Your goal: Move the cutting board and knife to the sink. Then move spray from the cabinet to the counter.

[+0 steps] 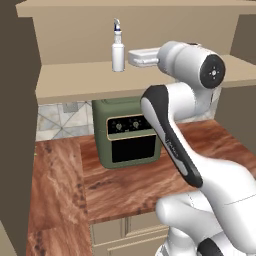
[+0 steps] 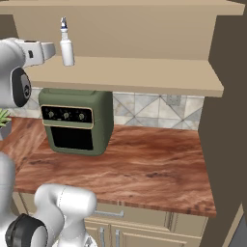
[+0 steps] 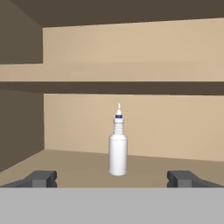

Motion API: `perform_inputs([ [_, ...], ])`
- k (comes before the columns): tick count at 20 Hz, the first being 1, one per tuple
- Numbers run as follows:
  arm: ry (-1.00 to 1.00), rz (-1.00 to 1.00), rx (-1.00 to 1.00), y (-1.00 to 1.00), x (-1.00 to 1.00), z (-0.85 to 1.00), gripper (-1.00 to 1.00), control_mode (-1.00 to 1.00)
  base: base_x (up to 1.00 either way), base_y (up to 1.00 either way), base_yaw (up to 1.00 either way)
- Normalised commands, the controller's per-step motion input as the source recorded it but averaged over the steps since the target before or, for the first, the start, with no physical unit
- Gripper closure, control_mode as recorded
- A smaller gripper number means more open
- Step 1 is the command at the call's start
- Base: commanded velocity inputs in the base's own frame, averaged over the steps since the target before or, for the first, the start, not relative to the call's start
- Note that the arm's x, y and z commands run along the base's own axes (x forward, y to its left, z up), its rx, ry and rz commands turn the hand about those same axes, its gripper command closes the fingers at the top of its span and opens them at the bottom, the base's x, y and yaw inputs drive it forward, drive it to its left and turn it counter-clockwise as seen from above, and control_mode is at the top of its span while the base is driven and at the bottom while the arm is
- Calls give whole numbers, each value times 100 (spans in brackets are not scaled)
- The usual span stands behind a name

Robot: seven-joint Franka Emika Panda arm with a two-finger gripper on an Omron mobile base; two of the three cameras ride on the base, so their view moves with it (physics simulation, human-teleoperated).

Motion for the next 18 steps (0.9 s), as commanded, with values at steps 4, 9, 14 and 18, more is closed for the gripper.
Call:
perform_inputs([
  [4, 0, 0, 0, 0, 20, -2, -100, -100, 0, 0, 0],
  [9, 0, 0, 0, 0, 20, -9, -100, -100, 0, 0, 0],
  [14, 0, 0, 0, 0, 16, -7, -100, -100, 0, 0, 0],
  [18, 0, 0, 0, 0, 7, -2, -100, -100, 0, 0, 0],
])
